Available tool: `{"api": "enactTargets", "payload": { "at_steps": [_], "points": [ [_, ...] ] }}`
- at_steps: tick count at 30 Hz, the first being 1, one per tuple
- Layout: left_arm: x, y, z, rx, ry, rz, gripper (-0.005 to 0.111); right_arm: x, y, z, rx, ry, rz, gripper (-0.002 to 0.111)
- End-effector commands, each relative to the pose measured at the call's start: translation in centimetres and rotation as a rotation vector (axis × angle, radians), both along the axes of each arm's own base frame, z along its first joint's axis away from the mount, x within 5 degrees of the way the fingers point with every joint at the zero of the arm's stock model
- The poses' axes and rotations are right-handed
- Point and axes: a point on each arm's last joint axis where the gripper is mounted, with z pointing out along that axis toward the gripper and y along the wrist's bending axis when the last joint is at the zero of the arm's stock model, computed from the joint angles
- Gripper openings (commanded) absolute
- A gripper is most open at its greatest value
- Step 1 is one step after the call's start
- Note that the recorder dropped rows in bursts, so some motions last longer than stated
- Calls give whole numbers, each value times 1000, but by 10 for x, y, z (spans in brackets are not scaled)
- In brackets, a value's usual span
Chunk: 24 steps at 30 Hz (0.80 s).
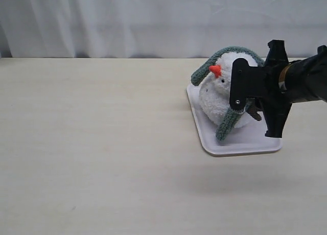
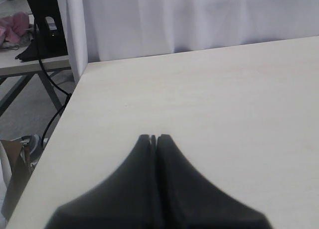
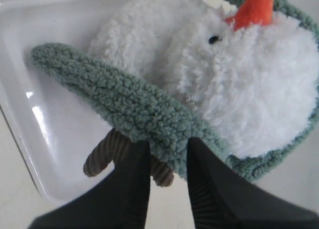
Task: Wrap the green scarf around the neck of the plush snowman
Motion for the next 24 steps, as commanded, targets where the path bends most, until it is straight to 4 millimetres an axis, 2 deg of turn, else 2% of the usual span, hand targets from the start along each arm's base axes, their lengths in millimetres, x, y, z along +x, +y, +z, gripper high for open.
{"api": "enactTargets", "payload": {
  "at_steps": [1,6,14,16,21,24],
  "points": [
    [0,0,0,-4,-10,2,0,2,0,-11,-24,34,3,27],
    [0,0,0,-4,-10,2,0,4,0,-16,-52,41,19,52],
    [0,0,0,-4,-10,2,0,6,3,-16,-4,21,8,53],
    [0,0,0,-4,-10,2,0,7,3,-21,0,38,-10,47],
    [0,0,0,-4,-10,2,0,8,2,-31,-14,80,-33,21],
    [0,0,0,-4,-10,2,0,9,2,-32,-31,78,-21,10]
  ]
}}
